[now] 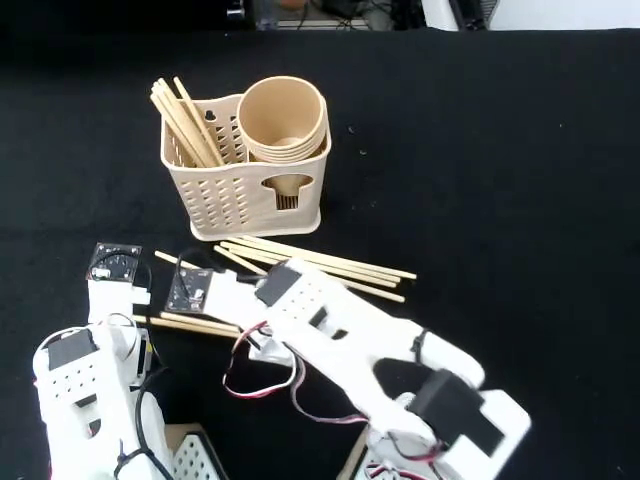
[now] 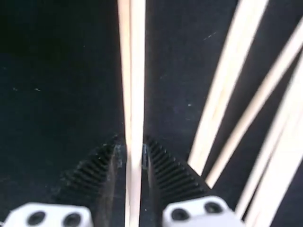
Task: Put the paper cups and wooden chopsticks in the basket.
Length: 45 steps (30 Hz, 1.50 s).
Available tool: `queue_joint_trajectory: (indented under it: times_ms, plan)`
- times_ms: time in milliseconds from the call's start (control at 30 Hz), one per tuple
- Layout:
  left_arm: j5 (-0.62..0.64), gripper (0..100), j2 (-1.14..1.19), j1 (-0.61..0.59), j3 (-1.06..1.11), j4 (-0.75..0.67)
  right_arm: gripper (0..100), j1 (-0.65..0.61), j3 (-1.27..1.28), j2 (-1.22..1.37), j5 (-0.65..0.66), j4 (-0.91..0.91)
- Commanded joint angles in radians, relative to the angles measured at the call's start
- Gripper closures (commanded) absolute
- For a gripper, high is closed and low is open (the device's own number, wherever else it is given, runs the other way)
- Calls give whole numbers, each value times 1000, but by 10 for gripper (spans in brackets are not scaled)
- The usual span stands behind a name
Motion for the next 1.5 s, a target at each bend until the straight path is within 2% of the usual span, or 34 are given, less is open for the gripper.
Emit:
queue_joint_trajectory:
  times_ms: [0, 300, 400, 567, 867, 1100, 1467]
  plan:
    - [-6, 855, -8, 18, 2, -12, 986, -3, -12, -107, -9, 14]
    - [-6, 855, -8, 18, 2, -12, 986, 143, 19, -343, -9, 12]
    - [-6, 855, -8, 18, 2, -12, 986, 133, 19, -456, -14, 14]
    - [-6, 855, -8, 18, 2, -12, 986, 127, -42, -568, -103, 12]
    - [-6, 855, -8, 18, 2, -12, 986, 104, -168, -503, -127, 12]
    - [-6, 855, -8, 18, 2, -12, 986, 101, -226, -567, -181, 14]
    - [-6, 855, -8, 18, 2, -12, 986, 101, -424, -567, -184, 34]
